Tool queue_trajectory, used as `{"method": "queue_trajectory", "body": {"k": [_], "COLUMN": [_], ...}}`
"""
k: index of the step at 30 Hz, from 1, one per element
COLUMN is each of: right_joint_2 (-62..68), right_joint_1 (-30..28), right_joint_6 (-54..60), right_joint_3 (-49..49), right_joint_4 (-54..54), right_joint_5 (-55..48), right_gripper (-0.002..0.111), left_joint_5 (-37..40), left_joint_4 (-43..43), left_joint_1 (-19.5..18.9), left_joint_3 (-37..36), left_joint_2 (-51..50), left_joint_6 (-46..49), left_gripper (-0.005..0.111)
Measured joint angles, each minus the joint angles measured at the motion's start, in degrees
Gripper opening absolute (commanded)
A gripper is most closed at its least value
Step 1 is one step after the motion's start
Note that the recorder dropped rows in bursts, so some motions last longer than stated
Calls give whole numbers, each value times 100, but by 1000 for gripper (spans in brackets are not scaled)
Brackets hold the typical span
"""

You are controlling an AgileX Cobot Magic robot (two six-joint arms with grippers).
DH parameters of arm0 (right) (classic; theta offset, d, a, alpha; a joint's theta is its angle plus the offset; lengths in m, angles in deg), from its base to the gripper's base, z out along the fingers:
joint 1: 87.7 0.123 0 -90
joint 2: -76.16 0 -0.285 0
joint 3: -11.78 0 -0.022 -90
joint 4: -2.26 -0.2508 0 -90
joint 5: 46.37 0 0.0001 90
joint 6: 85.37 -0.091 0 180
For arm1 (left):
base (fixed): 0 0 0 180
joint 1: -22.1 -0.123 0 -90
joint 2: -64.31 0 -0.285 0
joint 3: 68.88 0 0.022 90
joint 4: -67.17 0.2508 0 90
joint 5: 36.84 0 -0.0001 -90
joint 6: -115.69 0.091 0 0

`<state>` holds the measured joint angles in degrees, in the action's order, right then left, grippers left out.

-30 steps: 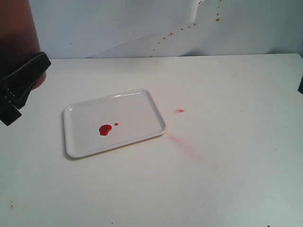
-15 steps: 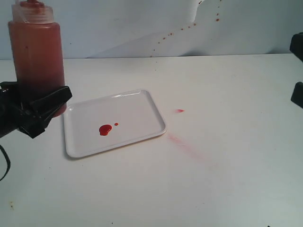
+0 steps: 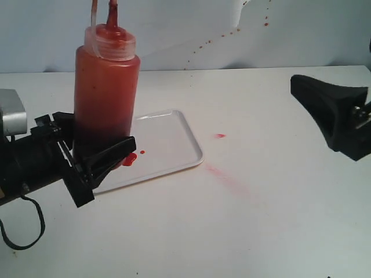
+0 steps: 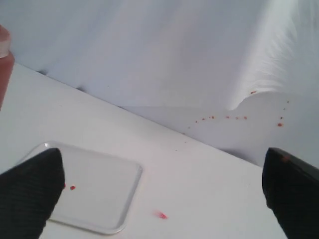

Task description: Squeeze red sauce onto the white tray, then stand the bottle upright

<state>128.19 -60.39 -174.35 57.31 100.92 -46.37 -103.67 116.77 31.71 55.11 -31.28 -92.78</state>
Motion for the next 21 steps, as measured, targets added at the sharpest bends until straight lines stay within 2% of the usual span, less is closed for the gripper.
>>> {"method": "queue_trajectory", "body": {"k": [4, 7, 14, 21], "right_joint_2": [393, 810, 2044, 3291], "right_joint_1": [0, 0, 0, 0], "right_joint_6": [0, 266, 2592, 3872], "right_joint_3": [0, 0, 13, 13], "right_joint_4": [-618, -1423, -3908, -5000], "right_joint_5": [418, 1184, 2796, 4870], "right_gripper": [105, 105, 105, 105], "left_joint_5": [0, 0, 0, 0], "left_joint_4": [-14, -77, -75, -80], "left_joint_1": [236, 367, 432, 432], "left_joint_3": [0, 0, 0, 0], "left_joint_2": [0, 0, 0, 0], "left_joint_6": [0, 13, 96, 124], "left_gripper": [0, 0, 0, 0]}}
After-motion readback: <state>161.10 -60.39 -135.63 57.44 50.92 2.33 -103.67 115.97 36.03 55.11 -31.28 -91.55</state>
